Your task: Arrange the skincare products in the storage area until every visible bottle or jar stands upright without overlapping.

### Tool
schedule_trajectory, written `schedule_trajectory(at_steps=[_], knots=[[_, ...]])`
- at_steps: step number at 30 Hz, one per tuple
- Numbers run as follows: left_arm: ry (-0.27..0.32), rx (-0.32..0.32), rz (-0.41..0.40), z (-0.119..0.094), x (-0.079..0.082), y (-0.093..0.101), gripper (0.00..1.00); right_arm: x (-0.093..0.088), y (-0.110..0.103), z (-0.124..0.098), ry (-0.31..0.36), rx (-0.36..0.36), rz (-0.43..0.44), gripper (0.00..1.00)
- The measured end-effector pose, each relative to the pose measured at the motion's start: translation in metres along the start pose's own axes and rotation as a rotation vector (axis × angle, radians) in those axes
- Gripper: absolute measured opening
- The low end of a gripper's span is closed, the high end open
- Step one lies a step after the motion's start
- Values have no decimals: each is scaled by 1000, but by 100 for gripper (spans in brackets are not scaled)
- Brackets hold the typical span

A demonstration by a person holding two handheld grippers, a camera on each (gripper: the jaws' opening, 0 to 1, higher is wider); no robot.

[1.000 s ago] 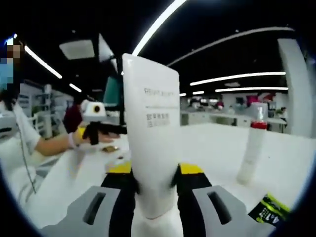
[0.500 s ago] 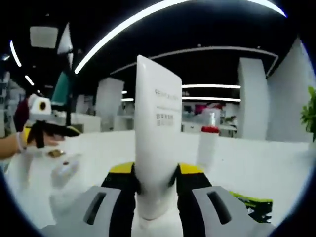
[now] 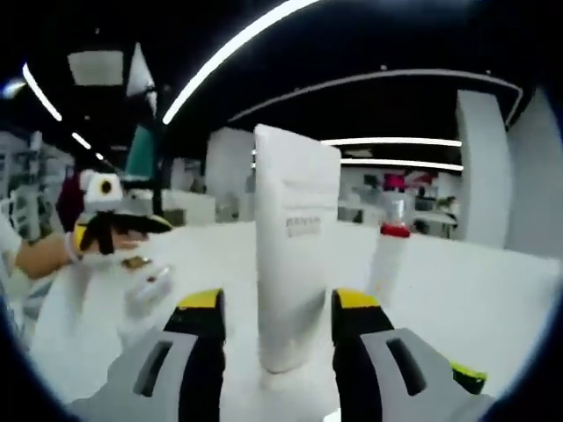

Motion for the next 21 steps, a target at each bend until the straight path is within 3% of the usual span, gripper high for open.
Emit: schedule_trajectory(at_steps=[5, 8, 11, 15, 16, 18, 19, 21], knots=[[0, 1, -4, 0, 0, -2, 100, -5, 3, 0, -22, 19, 56, 29], [0, 10, -12, -1, -1, -4, 100, -5, -1, -2, -15, 11, 38, 28], [13, 9, -21, -1, 1, -4, 100, -9, -11, -2, 81, -121, 6, 28], [8, 6, -16, 0, 0, -3, 100, -12, -21, -2, 102, -271, -29, 28], [1, 6, -11, 0, -1, -2, 100, -11, -25, -1, 105, -395, -66, 28], [-5, 11, -10, 1, -2, -3, 100, -12, -29, 0, 96, -486, -74, 28], [-10, 15, -11, 1, -3, -3, 100, -12, -31, -1, 97, -565, -93, 28], [-11, 19, -12, 1, -3, -4, 100, -13, -36, -1, 99, -619, -77, 27]])
Point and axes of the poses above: the point that each gripper's makers call its tool centre point, and the gripper's own axes: z roughly forward along the fingers, y roughly to its right, x roughly out of its top, the point moved 7 cm from there along -z, roughly backward along the fingers, and after that the axes turned 4 degrees about z, right-handed, at the moved point
